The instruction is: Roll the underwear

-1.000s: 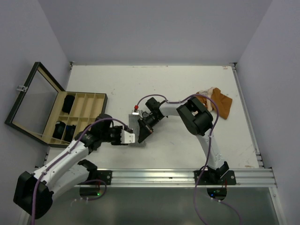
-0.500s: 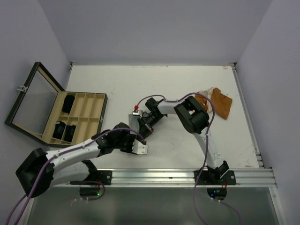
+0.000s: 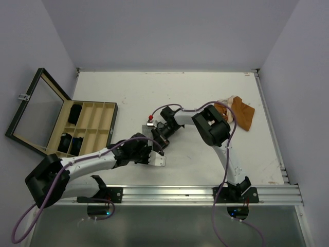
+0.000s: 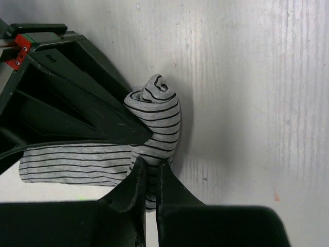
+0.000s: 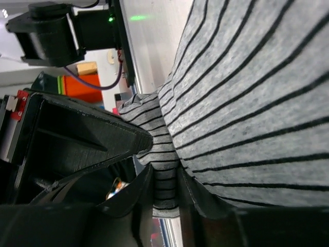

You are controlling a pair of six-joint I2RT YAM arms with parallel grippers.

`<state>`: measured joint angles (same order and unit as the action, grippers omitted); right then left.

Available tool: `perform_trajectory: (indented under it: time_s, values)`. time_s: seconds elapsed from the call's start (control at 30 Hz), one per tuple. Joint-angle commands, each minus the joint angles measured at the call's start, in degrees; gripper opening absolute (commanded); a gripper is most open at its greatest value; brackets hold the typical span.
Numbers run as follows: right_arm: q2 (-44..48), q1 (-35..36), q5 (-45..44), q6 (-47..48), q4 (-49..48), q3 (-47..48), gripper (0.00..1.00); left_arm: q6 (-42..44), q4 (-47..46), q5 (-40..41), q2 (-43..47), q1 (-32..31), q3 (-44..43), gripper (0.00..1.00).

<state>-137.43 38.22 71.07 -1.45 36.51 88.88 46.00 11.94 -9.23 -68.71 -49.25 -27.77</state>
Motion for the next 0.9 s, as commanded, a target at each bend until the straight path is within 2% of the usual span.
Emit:
perform_trajectory:
  time_s: [0.0, 0.03, 0.07, 0.17, 0.23, 0.3, 0.4, 0.5, 0.6, 0.7, 0.8, 0.87]
  values:
    - [3.27, -2.44, -19.11, -0.65, -5.21, -4.15, 0.30, -3.10, 9.92, -6.75, -4.76, 0.03, -1.14, 0.00]
    - [5.13, -4.19, -20.78, -0.92, -7.31, -5.02, 0.32, -3.19, 11.07, -9.63, -6.77, 0.30, -1.49, 0.00]
    - [6.98, -5.07, -21.84, -1.09, -8.20, -6.60, 0.38, -3.80, 12.04, -10.71, -8.10, 0.73, -2.46, 0.00]
    - [14.88, -8.41, -25.80, -1.01, -11.37, -9.50, 0.43, -1.71, 16.52, -15.10, -14.33, 3.28, -6.75, 0.00]
    - [20.41, -9.99, -28.43, 0.04, -12.95, -10.92, 0.45, -0.04, 20.91, -20.09, -20.11, 8.98, -10.01, 0.00]
    - [23.68, -10.62, -31.07, 1.01, -13.92, -13.20, 0.52, 2.42, 25.73, -22.13, -24.61, 13.89, -15.11, 0.00]
    - [30.71, -10.79, -33.01, 6.54, -15.15, -16.97, 0.54, 4.53, 31.35, -24.07, -34.88, 17.08, -21.61, 0.00]
    - [37.48, -10.71, -33.54, 12.42, -17.61, -21.90, 0.55, 7.43, 37.60, -28.90, -40.61, 20.15, -28.29, 0.00]
    - [42.32, -10.71, -31.01, 21.65, -15.25, -24.45, 0.54, 9.90, 40.52, -30.40, -46.94, 22.35, -31.99, 0.00]
    - [46.62, -10.18, -29.15, 27.28, -14.54, -27.09, 0.55, 11.22, 43.15, -30.84, -53.96, 24.11, -35.68, 0.00]
    - [48.83, -4.85, -32.21, 31.94, -14.46, -28.24, 0.56, 11.48, 45.61, -32.07, -58.01, 25.78, -39.81, 0.00]
    - [48.92, -1.15, -37.48, 35.45, -13.13, -27.62, 0.65, 11.74, 48.15, -32.42, -60.04, 26.49, -42.88, 0.00]
